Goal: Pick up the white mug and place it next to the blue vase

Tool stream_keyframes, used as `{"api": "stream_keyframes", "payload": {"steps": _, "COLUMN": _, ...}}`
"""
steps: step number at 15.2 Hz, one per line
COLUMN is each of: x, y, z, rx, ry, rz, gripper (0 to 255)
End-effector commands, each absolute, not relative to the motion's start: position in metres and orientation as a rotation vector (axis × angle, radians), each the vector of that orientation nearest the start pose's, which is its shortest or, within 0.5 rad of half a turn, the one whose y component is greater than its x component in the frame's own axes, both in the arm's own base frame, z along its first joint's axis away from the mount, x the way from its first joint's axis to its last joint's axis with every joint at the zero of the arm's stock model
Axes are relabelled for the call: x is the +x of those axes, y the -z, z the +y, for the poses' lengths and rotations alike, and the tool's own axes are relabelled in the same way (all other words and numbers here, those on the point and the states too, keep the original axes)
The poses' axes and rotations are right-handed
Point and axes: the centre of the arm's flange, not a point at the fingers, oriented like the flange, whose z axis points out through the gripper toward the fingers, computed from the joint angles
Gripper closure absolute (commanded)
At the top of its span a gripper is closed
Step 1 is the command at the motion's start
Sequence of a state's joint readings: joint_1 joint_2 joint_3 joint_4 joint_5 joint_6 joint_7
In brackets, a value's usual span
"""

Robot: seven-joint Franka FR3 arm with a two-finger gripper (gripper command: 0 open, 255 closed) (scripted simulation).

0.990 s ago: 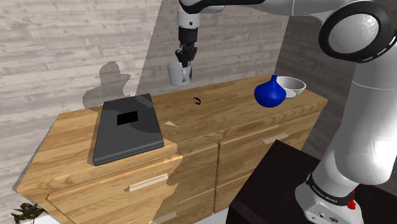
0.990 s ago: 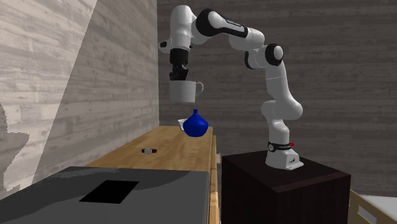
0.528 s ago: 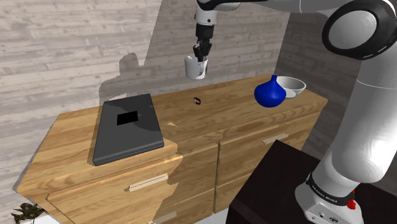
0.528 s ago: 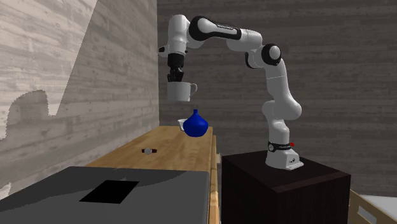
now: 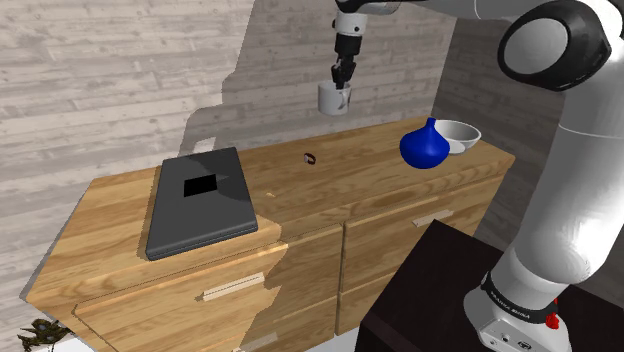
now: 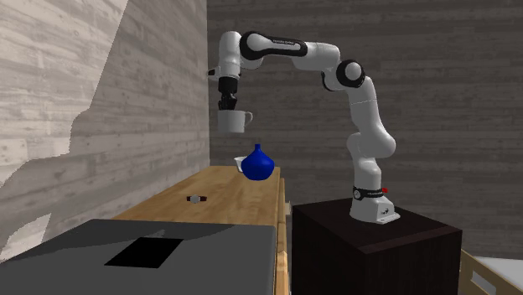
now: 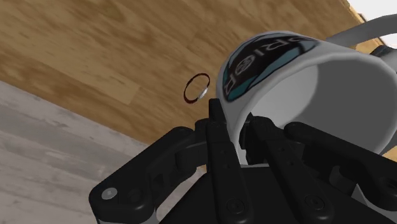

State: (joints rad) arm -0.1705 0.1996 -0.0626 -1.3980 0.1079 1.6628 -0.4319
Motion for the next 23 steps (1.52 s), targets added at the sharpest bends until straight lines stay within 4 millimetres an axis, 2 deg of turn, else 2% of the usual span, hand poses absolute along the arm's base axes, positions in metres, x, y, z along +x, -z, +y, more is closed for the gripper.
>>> {"api": "stream_keyframes", "payload": {"steps": 1, "x": 0.61, "y": -0.598, "z": -0.154, "rx": -3.055, "ry": 0.143, "rz": -0.301, "gripper": 255}}
{"api": "stream_keyframes", "payload": {"steps": 17, "x": 0.591, "y": -0.598, "z": -0.365, "rx": -3.055, "ry": 0.143, "rz": -0.301, "gripper": 255}}
{"api": "stream_keyframes", "payload": {"steps": 18, "x": 0.59, "y": -0.598, "z": -0.371, "rx": -3.055, "ry": 0.143, "rz": -0.301, "gripper": 255}}
{"api": "stream_keyframes", "payload": {"steps": 23, "x": 0.59, "y": -0.572, "z": -0.371, "rx": -3.055, "ry": 0.143, "rz": -0.301, "gripper": 255}}
